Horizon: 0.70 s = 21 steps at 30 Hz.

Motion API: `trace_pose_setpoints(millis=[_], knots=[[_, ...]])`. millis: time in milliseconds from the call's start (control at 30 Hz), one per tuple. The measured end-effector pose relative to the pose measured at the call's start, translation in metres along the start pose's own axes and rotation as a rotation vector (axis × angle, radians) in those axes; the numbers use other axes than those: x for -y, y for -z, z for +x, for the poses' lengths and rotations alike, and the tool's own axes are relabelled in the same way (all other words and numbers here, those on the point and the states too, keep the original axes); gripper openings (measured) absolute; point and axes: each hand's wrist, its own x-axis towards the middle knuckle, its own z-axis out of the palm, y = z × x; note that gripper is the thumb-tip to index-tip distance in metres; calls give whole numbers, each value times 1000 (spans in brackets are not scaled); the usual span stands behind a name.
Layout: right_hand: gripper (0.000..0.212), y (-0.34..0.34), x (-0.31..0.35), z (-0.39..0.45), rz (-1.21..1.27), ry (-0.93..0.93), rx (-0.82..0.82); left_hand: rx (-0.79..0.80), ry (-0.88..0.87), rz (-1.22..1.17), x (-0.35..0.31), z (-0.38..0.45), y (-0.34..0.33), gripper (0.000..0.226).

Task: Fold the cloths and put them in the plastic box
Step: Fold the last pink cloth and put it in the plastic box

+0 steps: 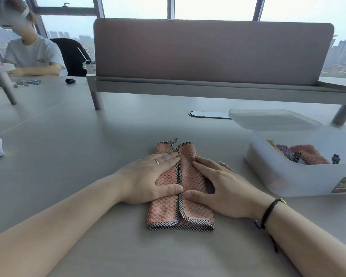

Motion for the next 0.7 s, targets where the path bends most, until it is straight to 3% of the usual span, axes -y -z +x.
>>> trace_pose_setpoints(millis=[133,267,467,700], knots=[[94,4,1,-5,83,81,-9,16,22,-5,0,-1,0,84],[99,1,1,-7,-9,155,104,17,44,4,1,2,-1,81],[77,6,-2,-6,-13,191,182,10,77,21,3,3,-1,82],[94,3,-2,-4,-98,169,182,4,56,-13,1,-1,2,97]])
